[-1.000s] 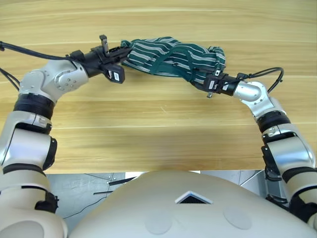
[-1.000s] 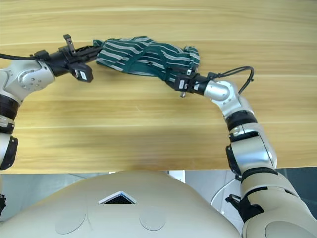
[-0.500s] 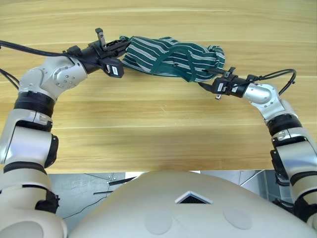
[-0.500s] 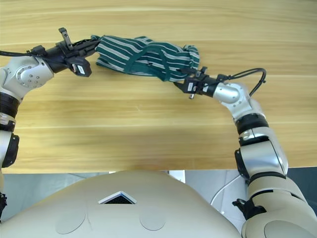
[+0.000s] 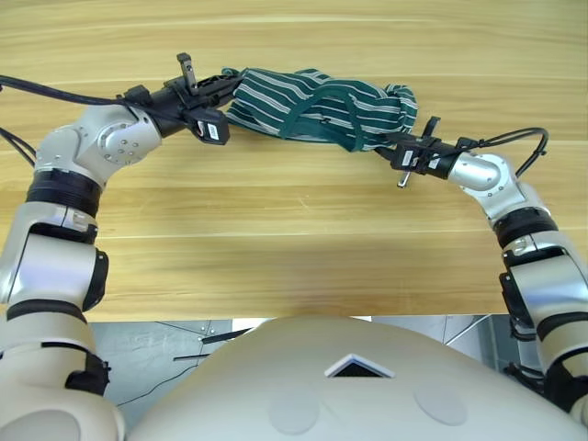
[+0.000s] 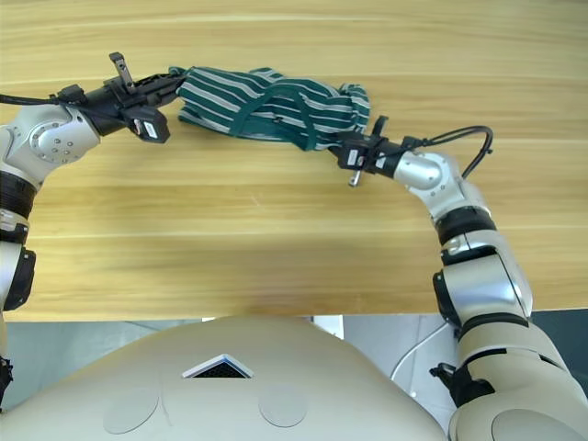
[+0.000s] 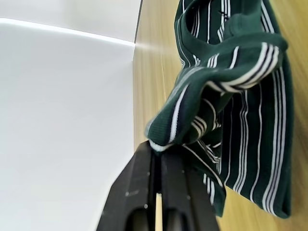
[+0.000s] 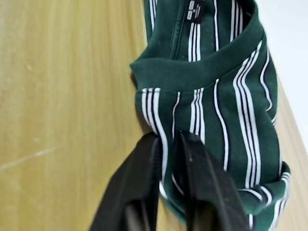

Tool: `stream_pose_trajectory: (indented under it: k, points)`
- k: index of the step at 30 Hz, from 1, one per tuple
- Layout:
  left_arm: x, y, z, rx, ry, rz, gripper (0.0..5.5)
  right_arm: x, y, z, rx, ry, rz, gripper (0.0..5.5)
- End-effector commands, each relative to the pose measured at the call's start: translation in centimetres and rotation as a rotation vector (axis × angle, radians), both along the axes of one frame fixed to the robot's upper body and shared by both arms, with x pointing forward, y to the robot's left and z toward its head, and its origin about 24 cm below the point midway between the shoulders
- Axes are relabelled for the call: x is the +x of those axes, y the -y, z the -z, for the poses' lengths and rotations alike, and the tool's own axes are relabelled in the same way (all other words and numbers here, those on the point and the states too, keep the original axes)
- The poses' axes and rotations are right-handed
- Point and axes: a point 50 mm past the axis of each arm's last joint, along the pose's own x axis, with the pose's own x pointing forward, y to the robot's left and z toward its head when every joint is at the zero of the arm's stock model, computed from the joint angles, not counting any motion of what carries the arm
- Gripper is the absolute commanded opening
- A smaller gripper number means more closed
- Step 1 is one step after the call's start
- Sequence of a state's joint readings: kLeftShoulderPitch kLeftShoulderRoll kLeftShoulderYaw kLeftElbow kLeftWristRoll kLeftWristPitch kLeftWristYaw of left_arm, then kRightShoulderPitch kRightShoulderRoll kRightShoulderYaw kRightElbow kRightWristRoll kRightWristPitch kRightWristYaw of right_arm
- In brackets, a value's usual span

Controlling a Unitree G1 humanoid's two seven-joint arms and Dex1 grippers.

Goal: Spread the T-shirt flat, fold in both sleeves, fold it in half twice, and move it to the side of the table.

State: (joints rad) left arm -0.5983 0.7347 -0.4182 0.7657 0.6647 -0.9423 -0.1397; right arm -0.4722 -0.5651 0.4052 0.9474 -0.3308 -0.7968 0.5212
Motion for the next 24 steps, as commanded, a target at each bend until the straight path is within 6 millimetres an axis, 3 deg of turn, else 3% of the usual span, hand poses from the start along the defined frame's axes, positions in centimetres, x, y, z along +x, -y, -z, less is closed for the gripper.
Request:
stream_pose_trajectory:
  k: [1,9,16,21,24]
  points:
    - [0.8,-0.8,0.0,0.034,-0.004,-0.053,0.00,-1.8,0.8,2.7,-0.095,-0.136,0.013,0.02]
    - [1.1,-2.7,4.1,0.134,-0.112,-0.238,0.00,-1.7,0.8,2.2,-0.067,-0.123,0.000,0.02]
    - [-0.4,-2.1,7.3,0.192,-0.249,-0.220,0.00,-1.6,1.2,1.8,-0.051,-0.111,0.013,0.02]
    - [-1.0,-1.9,7.0,0.156,-0.376,-0.167,0.72,-1.7,1.0,1.9,-0.046,-0.114,0.010,0.00]
    - [-0.7,-2.5,6.5,0.167,-0.345,-0.187,1.19,-1.8,0.9,2.0,-0.046,-0.117,0.007,0.00]
